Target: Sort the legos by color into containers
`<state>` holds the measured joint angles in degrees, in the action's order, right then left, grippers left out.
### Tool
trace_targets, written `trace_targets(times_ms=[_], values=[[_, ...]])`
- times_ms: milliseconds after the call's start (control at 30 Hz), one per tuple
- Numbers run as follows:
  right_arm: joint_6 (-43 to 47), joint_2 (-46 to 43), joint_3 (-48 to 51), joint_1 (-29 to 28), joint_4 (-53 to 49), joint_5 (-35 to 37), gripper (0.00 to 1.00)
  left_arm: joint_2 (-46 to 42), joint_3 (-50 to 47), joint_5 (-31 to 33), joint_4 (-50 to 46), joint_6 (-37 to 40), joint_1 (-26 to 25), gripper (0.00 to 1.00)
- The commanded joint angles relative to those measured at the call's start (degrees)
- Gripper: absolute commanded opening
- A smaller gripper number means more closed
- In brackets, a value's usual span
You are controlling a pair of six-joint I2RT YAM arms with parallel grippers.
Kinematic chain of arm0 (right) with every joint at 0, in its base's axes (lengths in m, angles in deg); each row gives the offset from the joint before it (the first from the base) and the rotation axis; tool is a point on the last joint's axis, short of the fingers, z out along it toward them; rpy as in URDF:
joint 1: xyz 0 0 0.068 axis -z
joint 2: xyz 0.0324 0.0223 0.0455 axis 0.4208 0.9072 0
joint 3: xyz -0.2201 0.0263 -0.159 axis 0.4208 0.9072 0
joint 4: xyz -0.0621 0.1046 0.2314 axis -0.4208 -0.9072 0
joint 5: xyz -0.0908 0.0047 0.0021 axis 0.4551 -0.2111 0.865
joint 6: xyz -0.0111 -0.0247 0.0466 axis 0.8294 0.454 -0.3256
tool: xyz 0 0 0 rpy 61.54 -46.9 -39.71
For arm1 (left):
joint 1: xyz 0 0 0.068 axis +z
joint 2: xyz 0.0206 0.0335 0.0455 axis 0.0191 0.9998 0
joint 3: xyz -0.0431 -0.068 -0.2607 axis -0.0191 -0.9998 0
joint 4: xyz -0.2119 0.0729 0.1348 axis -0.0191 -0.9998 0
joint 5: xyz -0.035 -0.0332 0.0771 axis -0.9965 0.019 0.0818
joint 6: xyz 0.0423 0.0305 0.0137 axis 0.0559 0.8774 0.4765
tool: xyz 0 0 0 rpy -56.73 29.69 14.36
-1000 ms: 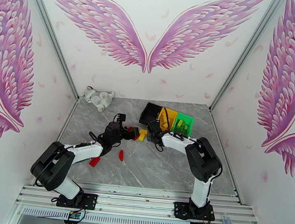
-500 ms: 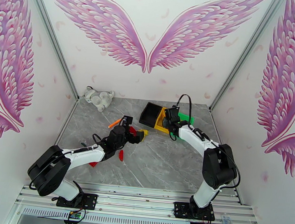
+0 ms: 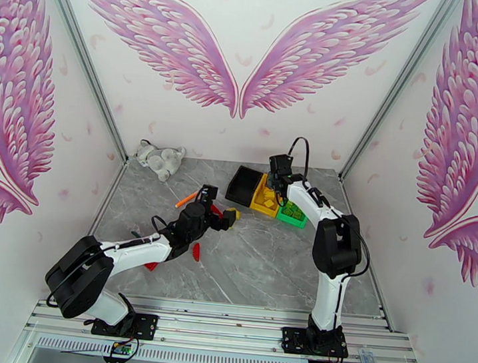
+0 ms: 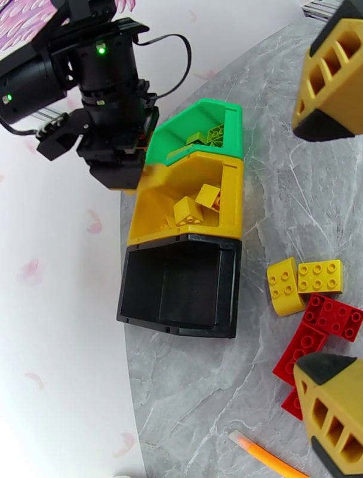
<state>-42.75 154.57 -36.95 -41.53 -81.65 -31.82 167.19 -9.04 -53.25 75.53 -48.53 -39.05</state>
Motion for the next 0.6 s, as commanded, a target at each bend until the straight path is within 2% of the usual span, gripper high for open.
trace_targets(times_ms=[0,200,333,567], values=[[0.13,0.05,-2.42,0.11,-2.71,-0.63,0.63,0.34,1.80,0.24,0.52,-0.52,0.98,0.99],[0.52,-4.07,3.29,-1.79,0.94,-3.25,0.67,-0.39,0.06,-0.68,2.17,-3.03,3.31,0.99],[0.60,-7.34,9.20,-5.71,4.59,-4.13,0.68,-1.18,-1.29,-1.01,2.71,-4.69,5.10,0.99],[0.42,-11.62,20.53,-13.16,11.20,-4.31,0.78,-3.49,-4.60,-1.80,3.67,-7.25,9.37,0.99]])
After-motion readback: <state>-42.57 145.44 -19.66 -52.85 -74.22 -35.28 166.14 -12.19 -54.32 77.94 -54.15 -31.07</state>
